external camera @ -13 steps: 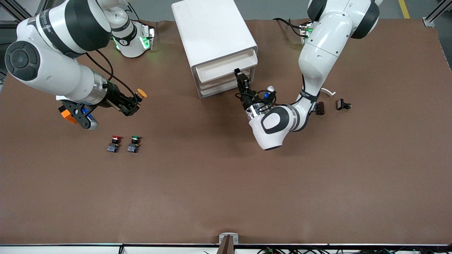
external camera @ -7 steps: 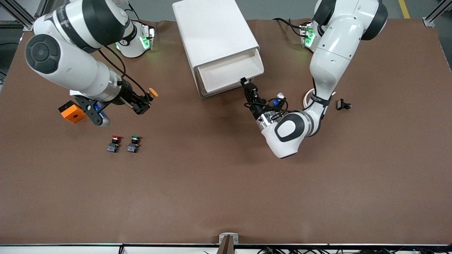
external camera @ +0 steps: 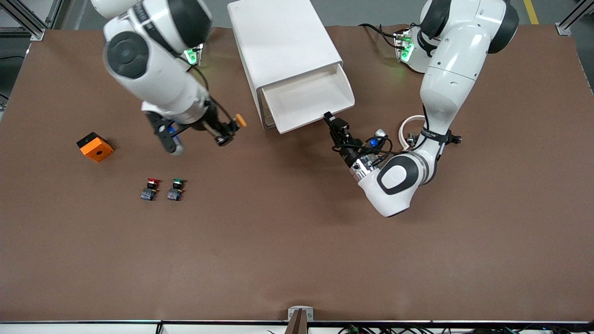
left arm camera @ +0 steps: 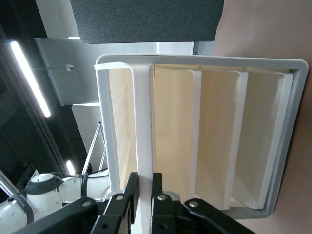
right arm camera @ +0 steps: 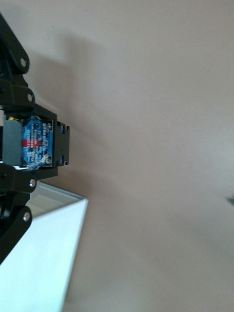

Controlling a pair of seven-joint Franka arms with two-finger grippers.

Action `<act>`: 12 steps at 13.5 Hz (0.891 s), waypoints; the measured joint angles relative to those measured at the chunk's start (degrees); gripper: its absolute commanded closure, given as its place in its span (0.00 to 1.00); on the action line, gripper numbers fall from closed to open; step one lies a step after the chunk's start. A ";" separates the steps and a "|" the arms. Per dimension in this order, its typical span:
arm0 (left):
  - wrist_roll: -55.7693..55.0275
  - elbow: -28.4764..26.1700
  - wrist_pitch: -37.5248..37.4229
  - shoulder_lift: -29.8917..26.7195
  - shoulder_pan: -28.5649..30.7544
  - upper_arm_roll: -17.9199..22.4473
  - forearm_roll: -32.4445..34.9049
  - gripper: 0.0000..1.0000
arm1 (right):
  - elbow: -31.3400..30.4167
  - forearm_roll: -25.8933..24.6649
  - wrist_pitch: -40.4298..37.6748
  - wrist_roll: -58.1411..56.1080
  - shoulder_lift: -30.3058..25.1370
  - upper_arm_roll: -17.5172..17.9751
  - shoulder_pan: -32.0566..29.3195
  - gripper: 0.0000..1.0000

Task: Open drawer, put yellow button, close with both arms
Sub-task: 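Carry the yellow button over the open drawer with the right gripper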

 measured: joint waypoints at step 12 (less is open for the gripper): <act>0.06 0.12 -2.77 -0.93 2.96 0.32 2.25 0.00 | 4.04 -8.15 10.92 25.57 10.02 -0.14 20.66 1.00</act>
